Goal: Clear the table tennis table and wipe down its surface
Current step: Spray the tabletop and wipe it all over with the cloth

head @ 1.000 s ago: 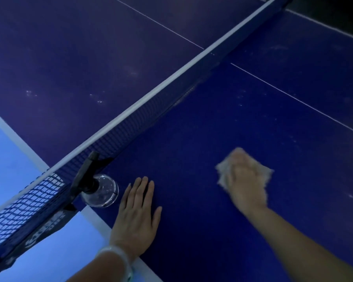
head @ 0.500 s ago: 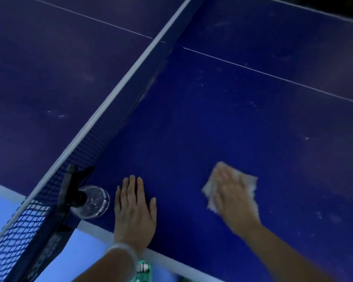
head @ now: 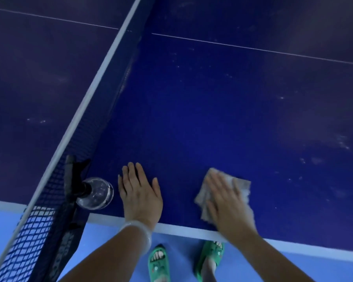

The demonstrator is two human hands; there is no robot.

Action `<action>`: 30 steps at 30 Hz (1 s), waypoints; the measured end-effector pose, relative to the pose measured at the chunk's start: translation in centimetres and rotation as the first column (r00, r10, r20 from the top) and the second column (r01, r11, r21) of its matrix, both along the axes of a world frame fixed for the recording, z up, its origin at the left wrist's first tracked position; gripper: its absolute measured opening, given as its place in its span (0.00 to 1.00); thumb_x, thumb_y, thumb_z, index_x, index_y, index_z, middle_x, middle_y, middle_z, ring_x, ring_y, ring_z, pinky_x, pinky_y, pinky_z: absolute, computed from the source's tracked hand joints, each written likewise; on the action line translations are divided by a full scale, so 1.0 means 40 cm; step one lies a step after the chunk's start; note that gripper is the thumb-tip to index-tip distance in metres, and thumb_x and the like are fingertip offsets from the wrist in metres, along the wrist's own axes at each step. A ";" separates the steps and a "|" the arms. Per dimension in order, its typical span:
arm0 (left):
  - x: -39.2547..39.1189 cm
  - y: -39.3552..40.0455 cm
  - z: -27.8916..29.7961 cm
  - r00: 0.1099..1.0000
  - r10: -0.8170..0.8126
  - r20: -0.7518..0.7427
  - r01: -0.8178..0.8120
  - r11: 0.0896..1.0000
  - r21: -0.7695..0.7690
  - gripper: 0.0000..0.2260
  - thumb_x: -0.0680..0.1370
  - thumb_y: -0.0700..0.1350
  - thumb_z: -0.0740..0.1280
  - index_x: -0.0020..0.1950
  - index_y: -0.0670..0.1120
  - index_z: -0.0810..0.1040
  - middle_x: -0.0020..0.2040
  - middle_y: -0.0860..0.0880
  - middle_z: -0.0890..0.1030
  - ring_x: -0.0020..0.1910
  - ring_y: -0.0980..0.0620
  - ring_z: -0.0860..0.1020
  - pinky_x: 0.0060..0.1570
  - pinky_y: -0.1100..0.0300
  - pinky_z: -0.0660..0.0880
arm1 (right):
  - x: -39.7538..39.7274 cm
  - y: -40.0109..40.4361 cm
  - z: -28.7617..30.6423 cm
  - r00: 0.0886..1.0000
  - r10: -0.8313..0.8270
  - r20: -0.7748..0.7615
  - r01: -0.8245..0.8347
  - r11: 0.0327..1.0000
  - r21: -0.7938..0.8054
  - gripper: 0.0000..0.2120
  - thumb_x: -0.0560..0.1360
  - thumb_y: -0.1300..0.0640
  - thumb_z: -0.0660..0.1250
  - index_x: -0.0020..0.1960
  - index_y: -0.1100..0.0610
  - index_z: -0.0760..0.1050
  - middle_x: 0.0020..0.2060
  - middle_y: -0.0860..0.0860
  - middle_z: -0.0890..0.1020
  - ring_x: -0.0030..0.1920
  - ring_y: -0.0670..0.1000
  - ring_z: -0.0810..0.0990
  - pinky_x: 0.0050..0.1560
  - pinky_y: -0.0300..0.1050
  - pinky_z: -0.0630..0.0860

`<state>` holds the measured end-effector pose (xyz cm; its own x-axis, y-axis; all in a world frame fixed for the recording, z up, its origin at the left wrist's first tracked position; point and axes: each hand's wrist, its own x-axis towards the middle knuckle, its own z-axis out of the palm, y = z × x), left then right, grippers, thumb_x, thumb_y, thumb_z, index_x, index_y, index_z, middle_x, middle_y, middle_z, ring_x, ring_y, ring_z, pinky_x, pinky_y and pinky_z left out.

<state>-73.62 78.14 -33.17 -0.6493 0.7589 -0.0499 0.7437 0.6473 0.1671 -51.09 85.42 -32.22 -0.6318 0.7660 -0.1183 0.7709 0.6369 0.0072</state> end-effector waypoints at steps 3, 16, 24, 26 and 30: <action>0.000 -0.001 0.002 1.000 -0.004 0.007 0.005 1.000 -0.014 0.30 0.81 0.55 0.48 0.77 0.36 0.57 0.77 0.37 0.60 0.77 0.39 0.56 0.76 0.42 0.51 | 0.075 0.041 0.014 0.842 -0.537 -0.049 0.533 0.843 -0.077 0.28 0.82 0.47 0.42 0.81 0.54 0.48 0.78 0.46 0.43 0.79 0.47 0.43 0.78 0.55 0.43; -0.003 0.000 0.000 1.000 -0.012 0.006 0.012 1.000 0.003 0.30 0.81 0.54 0.49 0.77 0.36 0.56 0.77 0.36 0.59 0.77 0.38 0.55 0.76 0.43 0.49 | 0.108 -0.096 0.004 0.965 -0.256 -0.051 0.254 0.966 -0.052 0.29 0.79 0.47 0.51 0.77 0.55 0.63 0.78 0.49 0.58 0.78 0.51 0.58 0.74 0.58 0.57; 0.012 0.008 0.032 0.995 -0.028 0.091 0.021 0.997 0.078 0.27 0.81 0.47 0.61 0.76 0.34 0.60 0.75 0.33 0.60 0.76 0.35 0.55 0.75 0.40 0.52 | 0.208 -0.063 0.013 0.926 -0.377 -0.021 0.375 0.925 -0.065 0.30 0.80 0.45 0.41 0.79 0.56 0.53 0.79 0.49 0.52 0.79 0.50 0.50 0.77 0.58 0.52; 0.061 0.024 0.051 0.988 -0.127 0.083 0.116 0.985 0.128 0.26 0.79 0.43 0.66 0.74 0.34 0.64 0.73 0.33 0.64 0.74 0.33 0.60 0.74 0.38 0.56 | 0.212 -0.064 0.013 0.928 -0.371 -0.022 0.369 0.927 -0.064 0.30 0.80 0.45 0.41 0.79 0.55 0.51 0.79 0.49 0.51 0.79 0.50 0.48 0.77 0.57 0.51; 0.251 0.093 0.063 0.910 -0.410 0.058 0.398 0.906 0.147 0.24 0.80 0.47 0.63 0.74 0.39 0.67 0.74 0.36 0.65 0.75 0.38 0.61 0.75 0.42 0.55 | 0.223 -0.056 0.009 0.948 -0.315 -0.052 0.312 0.948 -0.057 0.28 0.81 0.47 0.46 0.79 0.56 0.55 0.79 0.50 0.55 0.79 0.52 0.53 0.75 0.57 0.53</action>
<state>-63.59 81.85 -30.64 -0.2833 0.9587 0.0245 0.9159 0.2629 0.3033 -42.17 83.18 -31.87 -0.3677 0.9210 -0.1285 0.9298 0.3616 -0.0688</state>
